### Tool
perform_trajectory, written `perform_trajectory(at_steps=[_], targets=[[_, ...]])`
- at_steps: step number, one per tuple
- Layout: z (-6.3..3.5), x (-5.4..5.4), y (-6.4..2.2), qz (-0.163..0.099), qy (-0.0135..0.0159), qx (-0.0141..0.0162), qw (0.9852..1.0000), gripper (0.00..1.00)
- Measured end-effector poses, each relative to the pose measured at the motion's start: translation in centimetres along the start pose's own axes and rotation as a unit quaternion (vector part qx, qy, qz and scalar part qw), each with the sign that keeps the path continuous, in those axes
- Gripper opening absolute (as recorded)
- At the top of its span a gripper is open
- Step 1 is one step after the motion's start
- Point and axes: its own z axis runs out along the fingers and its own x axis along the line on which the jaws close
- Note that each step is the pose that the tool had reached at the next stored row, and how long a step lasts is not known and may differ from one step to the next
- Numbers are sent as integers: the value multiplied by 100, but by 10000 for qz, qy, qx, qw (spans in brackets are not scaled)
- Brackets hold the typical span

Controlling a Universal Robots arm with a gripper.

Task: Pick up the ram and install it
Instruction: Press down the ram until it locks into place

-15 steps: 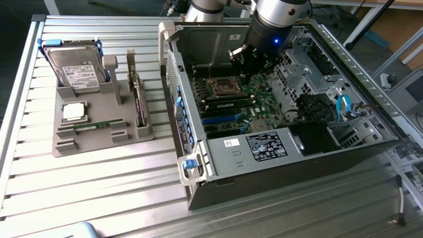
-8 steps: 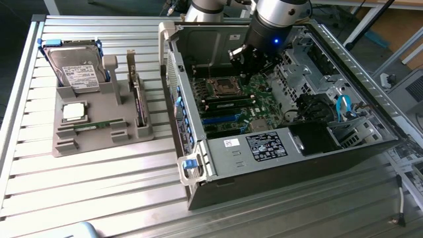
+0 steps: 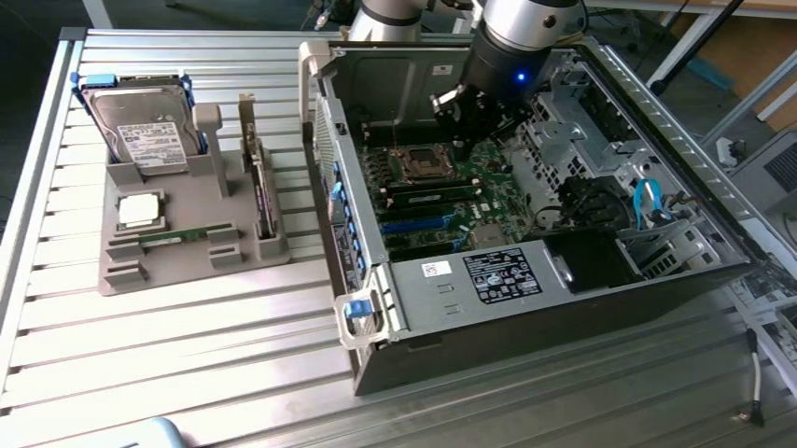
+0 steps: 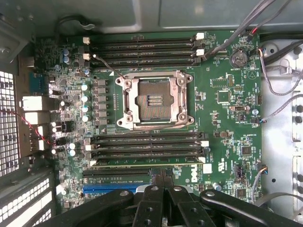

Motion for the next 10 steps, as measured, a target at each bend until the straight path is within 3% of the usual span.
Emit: perform_trajectory(at_steps=[10], targets=[[1, 0, 0, -40, 12, 1, 10000, 10]])
